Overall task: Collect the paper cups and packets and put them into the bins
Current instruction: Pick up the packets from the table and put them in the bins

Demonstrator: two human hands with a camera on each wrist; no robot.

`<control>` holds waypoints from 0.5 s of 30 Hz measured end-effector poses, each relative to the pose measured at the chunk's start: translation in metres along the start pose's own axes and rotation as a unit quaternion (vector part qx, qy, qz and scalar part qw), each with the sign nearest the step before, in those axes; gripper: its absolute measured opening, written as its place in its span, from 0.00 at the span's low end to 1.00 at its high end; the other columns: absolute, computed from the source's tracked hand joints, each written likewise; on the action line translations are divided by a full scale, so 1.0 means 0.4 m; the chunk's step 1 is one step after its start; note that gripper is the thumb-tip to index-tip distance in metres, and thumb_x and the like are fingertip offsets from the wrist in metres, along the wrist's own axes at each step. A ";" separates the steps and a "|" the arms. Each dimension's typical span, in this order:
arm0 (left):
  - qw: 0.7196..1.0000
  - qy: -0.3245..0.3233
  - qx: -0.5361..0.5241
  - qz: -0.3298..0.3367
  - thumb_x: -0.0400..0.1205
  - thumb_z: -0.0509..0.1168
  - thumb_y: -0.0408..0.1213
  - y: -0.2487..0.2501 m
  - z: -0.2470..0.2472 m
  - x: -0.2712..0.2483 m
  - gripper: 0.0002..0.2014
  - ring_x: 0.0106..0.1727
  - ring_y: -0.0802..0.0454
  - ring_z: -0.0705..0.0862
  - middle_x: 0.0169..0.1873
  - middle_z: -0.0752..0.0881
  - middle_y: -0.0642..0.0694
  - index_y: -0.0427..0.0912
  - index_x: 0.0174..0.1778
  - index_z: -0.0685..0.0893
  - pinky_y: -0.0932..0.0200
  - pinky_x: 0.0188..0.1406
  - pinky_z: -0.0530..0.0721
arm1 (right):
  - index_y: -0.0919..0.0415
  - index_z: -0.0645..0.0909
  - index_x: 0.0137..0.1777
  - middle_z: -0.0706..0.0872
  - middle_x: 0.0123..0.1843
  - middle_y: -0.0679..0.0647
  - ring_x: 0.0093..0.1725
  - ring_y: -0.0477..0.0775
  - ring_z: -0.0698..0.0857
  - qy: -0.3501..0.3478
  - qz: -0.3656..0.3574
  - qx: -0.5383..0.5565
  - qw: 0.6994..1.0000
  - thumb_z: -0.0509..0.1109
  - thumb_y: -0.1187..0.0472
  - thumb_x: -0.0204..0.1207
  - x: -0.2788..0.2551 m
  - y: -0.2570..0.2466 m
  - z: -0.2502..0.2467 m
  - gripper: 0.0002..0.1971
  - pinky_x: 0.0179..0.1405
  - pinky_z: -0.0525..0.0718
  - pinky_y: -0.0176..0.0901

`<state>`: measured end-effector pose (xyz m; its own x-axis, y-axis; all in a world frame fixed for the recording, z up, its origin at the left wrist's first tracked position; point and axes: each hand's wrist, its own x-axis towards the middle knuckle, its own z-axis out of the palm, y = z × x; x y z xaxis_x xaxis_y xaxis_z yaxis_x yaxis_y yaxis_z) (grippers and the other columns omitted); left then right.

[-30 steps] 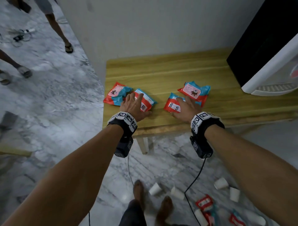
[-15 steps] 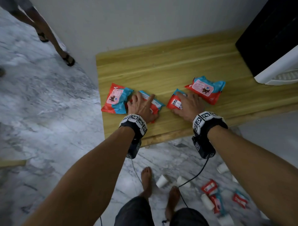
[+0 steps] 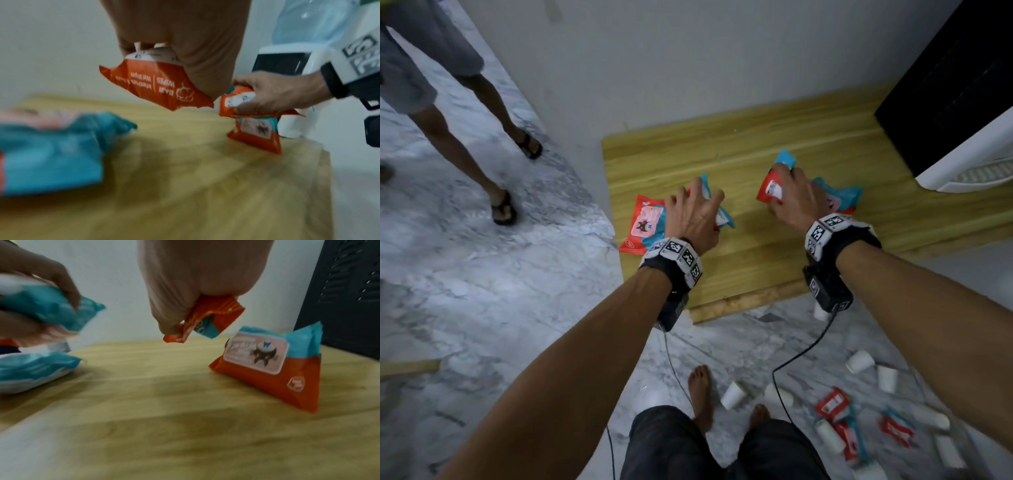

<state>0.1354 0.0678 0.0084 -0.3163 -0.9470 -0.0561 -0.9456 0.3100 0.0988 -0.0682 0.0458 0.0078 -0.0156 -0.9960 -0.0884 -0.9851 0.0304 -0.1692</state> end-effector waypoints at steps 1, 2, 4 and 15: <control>1.000 0.023 0.006 -0.006 0.68 0.73 0.42 -0.020 -0.019 0.009 0.28 0.57 0.33 0.77 0.65 0.72 0.34 0.47 0.63 0.73 0.39 0.52 0.75 | 0.62 0.66 0.75 0.78 0.65 0.68 0.58 0.73 0.83 0.015 0.007 0.003 1.000 0.70 0.62 0.77 0.015 0.013 -0.017 0.28 0.55 0.80 0.60; 0.999 0.040 0.010 -0.016 0.67 0.73 0.42 -0.045 -0.033 0.018 0.28 0.57 0.33 0.77 0.65 0.72 0.34 0.47 0.63 0.73 0.39 0.52 0.75 | 0.61 0.66 0.75 0.78 0.65 0.68 0.58 0.73 0.82 0.031 0.017 0.004 0.999 0.69 0.61 0.76 0.030 0.028 -0.028 0.28 0.57 0.79 0.61; 0.998 0.046 0.017 -0.038 0.68 0.72 0.43 -0.095 -0.041 0.022 0.28 0.59 0.33 0.76 0.65 0.72 0.33 0.47 0.63 0.72 0.39 0.54 0.75 | 0.61 0.66 0.74 0.78 0.64 0.68 0.57 0.74 0.82 0.047 0.039 -0.002 0.998 0.70 0.59 0.75 0.049 0.063 -0.035 0.28 0.58 0.78 0.63; 0.971 -0.097 -0.131 -0.176 0.64 0.74 0.64 -0.170 0.091 0.001 0.54 0.81 0.24 0.41 0.83 0.39 0.51 0.67 0.79 0.45 0.16 0.64 0.64 | 0.48 0.65 0.77 0.66 0.76 0.63 0.74 0.72 0.67 -0.048 0.119 -0.060 0.990 0.69 0.36 0.73 0.027 0.181 0.068 0.36 0.70 0.66 0.73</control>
<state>0.1970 0.0496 -0.0347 -0.0103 -0.9487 -0.3161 -0.9539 -0.0854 0.2876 -0.1352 0.0396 -0.0322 -0.2393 -0.9490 -0.2050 -0.9688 0.2474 -0.0141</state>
